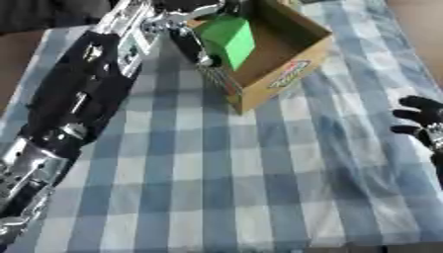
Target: Pick up objects on the table and place them in the box.
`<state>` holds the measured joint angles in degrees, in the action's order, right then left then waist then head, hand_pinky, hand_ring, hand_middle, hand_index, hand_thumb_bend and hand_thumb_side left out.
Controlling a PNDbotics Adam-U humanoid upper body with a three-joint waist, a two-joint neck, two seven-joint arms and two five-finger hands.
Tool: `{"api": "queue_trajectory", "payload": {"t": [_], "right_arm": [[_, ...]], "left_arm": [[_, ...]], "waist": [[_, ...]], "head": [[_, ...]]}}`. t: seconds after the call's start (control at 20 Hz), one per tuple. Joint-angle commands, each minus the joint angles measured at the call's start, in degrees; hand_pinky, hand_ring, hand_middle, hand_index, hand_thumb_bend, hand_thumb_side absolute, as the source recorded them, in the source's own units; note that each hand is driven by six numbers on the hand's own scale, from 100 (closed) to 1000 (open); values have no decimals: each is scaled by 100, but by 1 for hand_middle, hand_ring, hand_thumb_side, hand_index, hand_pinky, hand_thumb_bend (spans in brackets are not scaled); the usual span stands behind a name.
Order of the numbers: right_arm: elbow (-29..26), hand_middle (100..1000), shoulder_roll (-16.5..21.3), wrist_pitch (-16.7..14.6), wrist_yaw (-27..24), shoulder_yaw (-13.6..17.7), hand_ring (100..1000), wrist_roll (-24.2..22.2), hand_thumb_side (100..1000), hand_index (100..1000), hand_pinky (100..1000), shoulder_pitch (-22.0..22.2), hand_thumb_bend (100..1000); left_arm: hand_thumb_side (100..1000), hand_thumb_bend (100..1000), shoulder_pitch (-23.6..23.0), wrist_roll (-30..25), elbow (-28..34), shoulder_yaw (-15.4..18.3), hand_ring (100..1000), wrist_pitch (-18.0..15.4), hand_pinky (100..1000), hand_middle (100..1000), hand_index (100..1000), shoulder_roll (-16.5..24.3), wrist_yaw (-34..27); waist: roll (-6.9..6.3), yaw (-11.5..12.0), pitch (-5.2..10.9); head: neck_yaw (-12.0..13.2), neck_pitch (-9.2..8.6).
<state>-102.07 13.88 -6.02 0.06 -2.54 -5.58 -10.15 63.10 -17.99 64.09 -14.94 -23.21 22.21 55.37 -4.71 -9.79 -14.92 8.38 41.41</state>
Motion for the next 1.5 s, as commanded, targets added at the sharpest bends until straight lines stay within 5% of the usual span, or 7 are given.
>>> {"api": "queue_trajectory", "payload": {"t": [0.05, 0.55, 0.75, 0.9, 1.0, 1.2, 1.5], "right_arm": [[-60, 811, 68, -14, -26, -31, 816, -45, 728, 848, 719, -91, 100], [-94, 811, 5, -9, -89, -164, 816, -180, 730, 848, 718, -293, 100], [-100, 811, -18, -6, -106, -186, 816, -215, 732, 848, 718, -326, 100], [-99, 811, -24, -3, -105, -179, 816, -211, 734, 848, 718, -324, 100], [-97, 811, -26, -1, -100, -176, 816, -208, 732, 848, 718, -322, 100], [-95, 811, -23, -1, -91, -160, 816, -198, 733, 848, 718, -312, 100], [-87, 810, 8, -2, -58, -100, 816, -142, 730, 848, 718, -274, 100]], "left_arm": [[100, 495, 160, 176, -77, 119, 615, 86, 727, 511, 679, 12, 112], [100, 554, 164, 1030, -775, 406, 636, 497, 730, 548, 712, -364, 1190], [100, 644, 145, 1274, -1000, 476, 674, 651, 743, 603, 747, -424, 1549], [326, 870, 130, 1374, -1014, 475, 750, 674, 792, 718, 837, -417, 1766], [450, 934, 124, 1424, -952, 470, 791, 662, 825, 776, 882, -396, 1818], [576, 1000, 110, 1265, -771, 409, 822, 516, 864, 819, 928, -281, 1625], [618, 1000, 5, 7, 162, 175, 827, 13, 872, 820, 933, 290, 587]], "waist": [[30, -39, 60], [-3, -371, -95], [-10, -483, -146], [-20, -498, -161], [-31, -490, -163], [-44, -459, -155], [-69, -324, -123]], "head": [[16, -110], [101, -317], [127, -377], [123, -379], [118, -372], [90, -368], [-5, -324]]}}
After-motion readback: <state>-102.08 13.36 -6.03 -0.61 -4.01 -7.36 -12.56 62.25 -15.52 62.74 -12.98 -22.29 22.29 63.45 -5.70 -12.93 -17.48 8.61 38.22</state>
